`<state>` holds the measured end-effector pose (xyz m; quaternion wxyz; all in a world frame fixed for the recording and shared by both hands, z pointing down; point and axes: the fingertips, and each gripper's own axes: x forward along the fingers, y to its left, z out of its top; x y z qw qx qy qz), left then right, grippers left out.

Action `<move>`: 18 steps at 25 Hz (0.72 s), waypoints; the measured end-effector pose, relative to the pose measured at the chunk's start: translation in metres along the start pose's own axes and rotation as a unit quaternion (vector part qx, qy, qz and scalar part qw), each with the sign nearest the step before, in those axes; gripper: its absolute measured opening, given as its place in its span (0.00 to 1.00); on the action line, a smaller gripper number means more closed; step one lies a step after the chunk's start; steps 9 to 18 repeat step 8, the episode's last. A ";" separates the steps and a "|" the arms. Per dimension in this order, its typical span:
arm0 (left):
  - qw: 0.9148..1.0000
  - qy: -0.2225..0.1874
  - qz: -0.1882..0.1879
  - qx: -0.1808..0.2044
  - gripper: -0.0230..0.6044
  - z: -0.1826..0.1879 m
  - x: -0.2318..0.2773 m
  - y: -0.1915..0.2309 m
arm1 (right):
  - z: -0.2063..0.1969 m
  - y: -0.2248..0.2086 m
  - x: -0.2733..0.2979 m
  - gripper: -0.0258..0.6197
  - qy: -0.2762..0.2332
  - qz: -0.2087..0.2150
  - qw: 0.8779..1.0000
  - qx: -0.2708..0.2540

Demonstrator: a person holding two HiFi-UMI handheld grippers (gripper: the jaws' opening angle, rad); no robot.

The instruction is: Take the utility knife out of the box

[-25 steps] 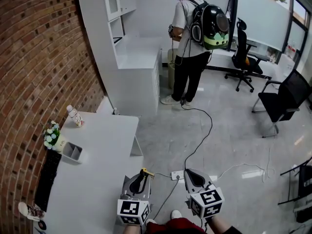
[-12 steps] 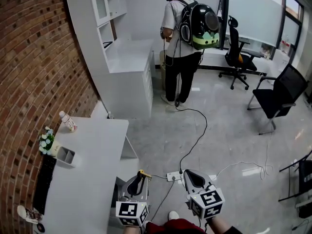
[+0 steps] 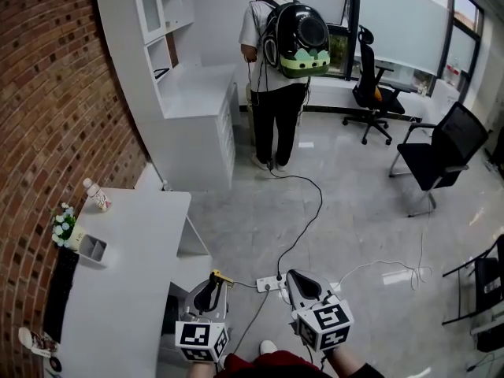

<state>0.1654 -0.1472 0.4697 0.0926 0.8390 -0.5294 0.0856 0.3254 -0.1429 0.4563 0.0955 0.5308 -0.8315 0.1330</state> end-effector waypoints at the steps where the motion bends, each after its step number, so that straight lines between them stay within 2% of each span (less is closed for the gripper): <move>1: 1.000 -0.002 0.000 0.001 0.14 0.002 0.001 -0.002 | 0.001 -0.002 -0.001 0.05 -0.002 -0.001 1.000 -0.001; 18: 1.000 -0.002 0.000 -0.002 0.14 0.002 0.001 -0.010 | 0.003 -0.010 -0.008 0.05 -0.006 -0.002 1.000 -0.001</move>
